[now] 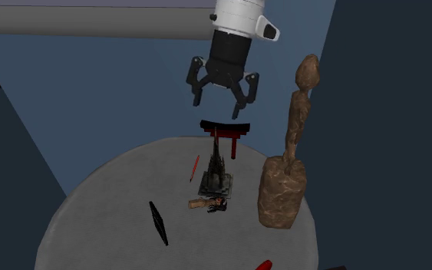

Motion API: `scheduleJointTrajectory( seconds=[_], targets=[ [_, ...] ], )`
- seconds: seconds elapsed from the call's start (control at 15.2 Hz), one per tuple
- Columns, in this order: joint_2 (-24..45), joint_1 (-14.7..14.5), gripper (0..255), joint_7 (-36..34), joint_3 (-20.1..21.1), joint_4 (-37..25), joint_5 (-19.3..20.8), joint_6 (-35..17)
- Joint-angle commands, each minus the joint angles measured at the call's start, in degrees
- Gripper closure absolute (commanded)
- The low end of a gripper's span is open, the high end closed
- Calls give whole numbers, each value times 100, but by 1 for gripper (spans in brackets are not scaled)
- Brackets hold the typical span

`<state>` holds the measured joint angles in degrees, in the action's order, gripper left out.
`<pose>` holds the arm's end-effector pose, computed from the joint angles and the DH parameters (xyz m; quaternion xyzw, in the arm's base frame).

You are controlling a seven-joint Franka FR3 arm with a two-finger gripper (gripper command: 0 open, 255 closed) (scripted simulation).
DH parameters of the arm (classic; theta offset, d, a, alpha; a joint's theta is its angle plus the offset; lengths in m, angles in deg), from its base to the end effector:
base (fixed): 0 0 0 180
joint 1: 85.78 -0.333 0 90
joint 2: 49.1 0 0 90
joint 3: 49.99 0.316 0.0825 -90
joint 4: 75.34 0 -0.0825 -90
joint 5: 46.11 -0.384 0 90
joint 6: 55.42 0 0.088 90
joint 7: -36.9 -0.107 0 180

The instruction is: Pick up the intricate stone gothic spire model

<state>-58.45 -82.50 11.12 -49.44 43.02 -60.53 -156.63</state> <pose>0.4941 -0.0015 0.4957 -0.9513 0.2756 0.0901 0.1045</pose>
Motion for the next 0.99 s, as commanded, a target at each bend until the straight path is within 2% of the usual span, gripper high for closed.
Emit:
scheduleJointTrajectory(
  seconds=[0.0, 0.92],
  targets=[
    [471, 37, 0, -270, -29, -271, -175, -84],
    [3594, 355, 0, -1875, -217, -2358, -1570, -421]
  ],
)
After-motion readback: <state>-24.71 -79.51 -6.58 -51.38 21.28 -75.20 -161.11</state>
